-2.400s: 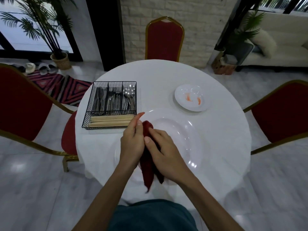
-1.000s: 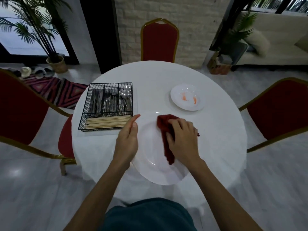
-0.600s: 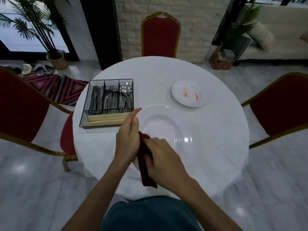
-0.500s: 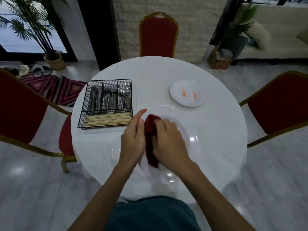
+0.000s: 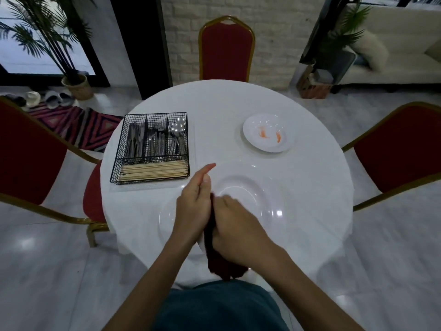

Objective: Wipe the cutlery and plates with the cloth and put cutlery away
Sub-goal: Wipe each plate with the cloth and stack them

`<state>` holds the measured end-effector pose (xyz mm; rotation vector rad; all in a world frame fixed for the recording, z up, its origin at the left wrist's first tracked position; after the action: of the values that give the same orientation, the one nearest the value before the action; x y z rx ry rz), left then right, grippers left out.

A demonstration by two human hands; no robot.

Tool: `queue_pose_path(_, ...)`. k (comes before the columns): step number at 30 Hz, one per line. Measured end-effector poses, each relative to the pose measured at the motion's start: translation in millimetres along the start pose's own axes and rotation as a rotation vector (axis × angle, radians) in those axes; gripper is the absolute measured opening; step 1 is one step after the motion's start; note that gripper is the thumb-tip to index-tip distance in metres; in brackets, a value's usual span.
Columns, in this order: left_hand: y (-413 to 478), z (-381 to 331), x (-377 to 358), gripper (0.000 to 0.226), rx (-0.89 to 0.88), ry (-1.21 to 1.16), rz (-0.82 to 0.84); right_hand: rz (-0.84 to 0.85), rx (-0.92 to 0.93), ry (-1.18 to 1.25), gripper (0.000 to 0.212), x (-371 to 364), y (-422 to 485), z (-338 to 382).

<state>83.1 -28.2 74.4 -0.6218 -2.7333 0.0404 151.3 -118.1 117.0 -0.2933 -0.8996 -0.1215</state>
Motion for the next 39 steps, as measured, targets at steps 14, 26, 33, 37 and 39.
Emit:
queue_pose_path(14,7,1,19,0.032,0.054,-0.065,-0.079,0.17,-0.136,-0.018,0.026,-7,-9,-24)
queue_pose_path(26,3,-12,22,0.031,0.22,-0.225,-0.074,-0.379,0.038,-0.19,0.044,-4,2,-67)
queue_pose_path(33,-1,-8,19,0.03,0.272,-0.262,-0.053,-0.109,0.28,0.008,0.042,-17,-19,-22)
queue_pose_path(37,-13,-14,6,0.042,0.349,-0.283,0.023,-0.146,0.227,-0.168,0.057,-5,12,-36)
queue_pose_path(39,-12,-17,5,0.05,0.344,-0.248,0.062,-0.131,0.124,-0.267,0.075,4,23,-53)
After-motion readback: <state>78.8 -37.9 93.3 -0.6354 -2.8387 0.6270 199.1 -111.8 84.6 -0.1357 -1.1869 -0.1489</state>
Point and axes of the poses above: each hand's wrist, its own y-axis towards the middle knuckle, its own x-axis out of the back of the hand, z = x × y, the point moved 2 cm from there along y, towards the middle knuckle, and after that the axes turned 6 degrees about y, right-handed, at the moved point
